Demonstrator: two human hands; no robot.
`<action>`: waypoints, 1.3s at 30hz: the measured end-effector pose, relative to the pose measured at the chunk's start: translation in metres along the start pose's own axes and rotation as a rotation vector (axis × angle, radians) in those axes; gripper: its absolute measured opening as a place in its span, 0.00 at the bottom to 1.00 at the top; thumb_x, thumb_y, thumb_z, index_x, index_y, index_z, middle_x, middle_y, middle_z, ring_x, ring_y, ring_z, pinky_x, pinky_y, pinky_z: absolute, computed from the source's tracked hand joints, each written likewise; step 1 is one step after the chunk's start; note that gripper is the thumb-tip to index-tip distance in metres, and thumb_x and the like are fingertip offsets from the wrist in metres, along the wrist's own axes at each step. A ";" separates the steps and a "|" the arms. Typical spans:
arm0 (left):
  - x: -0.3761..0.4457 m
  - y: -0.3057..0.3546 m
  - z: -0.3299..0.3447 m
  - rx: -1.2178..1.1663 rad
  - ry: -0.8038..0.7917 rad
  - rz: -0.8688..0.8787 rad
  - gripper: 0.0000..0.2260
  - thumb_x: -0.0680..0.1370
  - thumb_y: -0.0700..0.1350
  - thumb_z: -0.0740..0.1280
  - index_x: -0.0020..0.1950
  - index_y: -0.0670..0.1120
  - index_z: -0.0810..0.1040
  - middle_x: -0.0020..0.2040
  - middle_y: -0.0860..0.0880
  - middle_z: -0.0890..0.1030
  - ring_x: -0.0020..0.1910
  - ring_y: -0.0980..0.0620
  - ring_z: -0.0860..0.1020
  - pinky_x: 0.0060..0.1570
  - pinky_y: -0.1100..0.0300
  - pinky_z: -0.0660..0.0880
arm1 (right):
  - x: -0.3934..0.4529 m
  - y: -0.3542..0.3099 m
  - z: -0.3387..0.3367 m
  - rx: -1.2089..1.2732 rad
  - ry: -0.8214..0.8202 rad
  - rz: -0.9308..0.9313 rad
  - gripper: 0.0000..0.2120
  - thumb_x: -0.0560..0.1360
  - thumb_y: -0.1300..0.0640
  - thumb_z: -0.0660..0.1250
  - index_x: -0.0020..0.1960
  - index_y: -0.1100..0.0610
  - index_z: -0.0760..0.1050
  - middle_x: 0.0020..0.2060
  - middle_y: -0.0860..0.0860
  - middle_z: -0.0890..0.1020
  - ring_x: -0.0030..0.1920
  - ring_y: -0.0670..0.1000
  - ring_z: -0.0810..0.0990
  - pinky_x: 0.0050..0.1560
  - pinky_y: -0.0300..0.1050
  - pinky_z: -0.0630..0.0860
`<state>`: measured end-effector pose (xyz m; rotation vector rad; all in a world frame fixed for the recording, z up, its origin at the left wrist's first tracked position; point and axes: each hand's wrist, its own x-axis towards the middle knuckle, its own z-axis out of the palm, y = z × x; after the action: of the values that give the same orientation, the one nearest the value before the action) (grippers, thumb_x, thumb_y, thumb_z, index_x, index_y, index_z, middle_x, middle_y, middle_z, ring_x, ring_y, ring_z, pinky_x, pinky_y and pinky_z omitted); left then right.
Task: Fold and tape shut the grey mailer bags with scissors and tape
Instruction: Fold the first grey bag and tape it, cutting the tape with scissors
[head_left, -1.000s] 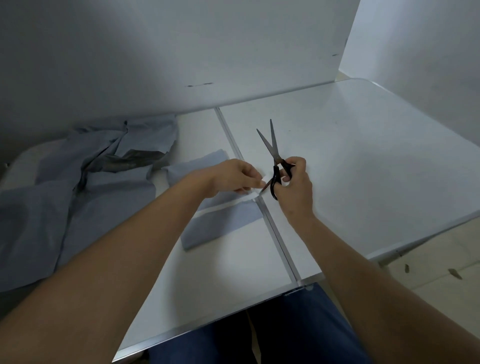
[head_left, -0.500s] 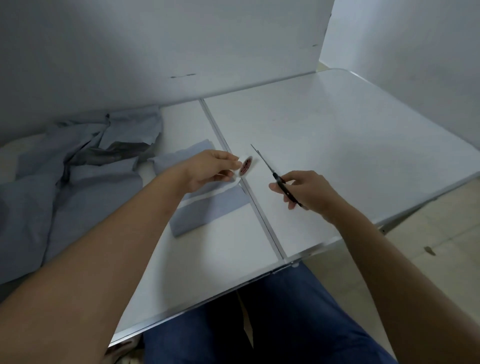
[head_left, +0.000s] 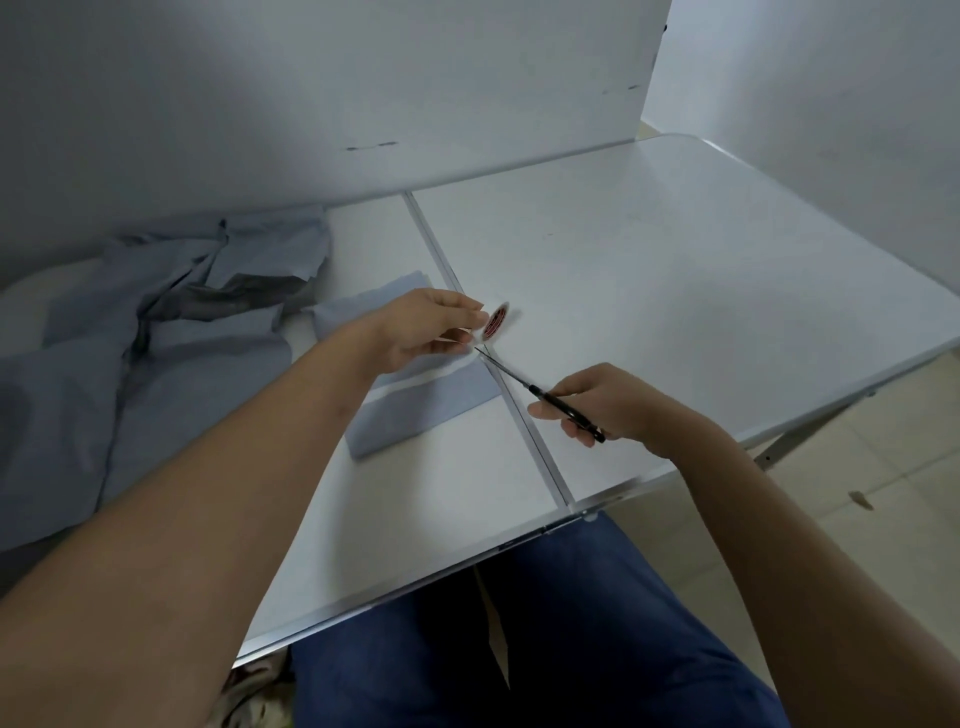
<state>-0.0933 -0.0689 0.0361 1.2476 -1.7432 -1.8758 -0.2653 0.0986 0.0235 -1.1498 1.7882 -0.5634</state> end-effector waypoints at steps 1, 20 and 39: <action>0.000 0.000 -0.001 0.000 0.002 -0.002 0.10 0.75 0.40 0.72 0.55 0.42 0.80 0.44 0.47 0.79 0.36 0.56 0.77 0.38 0.67 0.77 | 0.003 -0.001 0.002 0.011 0.001 -0.002 0.16 0.72 0.43 0.72 0.43 0.57 0.82 0.29 0.51 0.79 0.27 0.47 0.72 0.28 0.36 0.65; 0.004 0.001 0.002 0.034 -0.015 -0.022 0.14 0.75 0.40 0.72 0.59 0.40 0.79 0.48 0.45 0.79 0.39 0.53 0.77 0.42 0.66 0.79 | 0.020 -0.005 0.016 0.106 0.054 -0.006 0.12 0.72 0.48 0.73 0.42 0.57 0.83 0.24 0.47 0.77 0.24 0.45 0.71 0.31 0.36 0.69; 0.004 -0.002 0.002 0.044 -0.015 -0.031 0.15 0.74 0.40 0.72 0.60 0.39 0.79 0.47 0.45 0.79 0.38 0.54 0.77 0.46 0.65 0.79 | 0.022 -0.004 0.018 0.090 0.069 -0.043 0.12 0.73 0.50 0.73 0.40 0.59 0.84 0.24 0.50 0.76 0.24 0.47 0.70 0.32 0.38 0.70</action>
<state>-0.0964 -0.0702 0.0322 1.2874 -1.7919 -1.8781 -0.2515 0.0792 0.0078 -1.1214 1.7815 -0.7100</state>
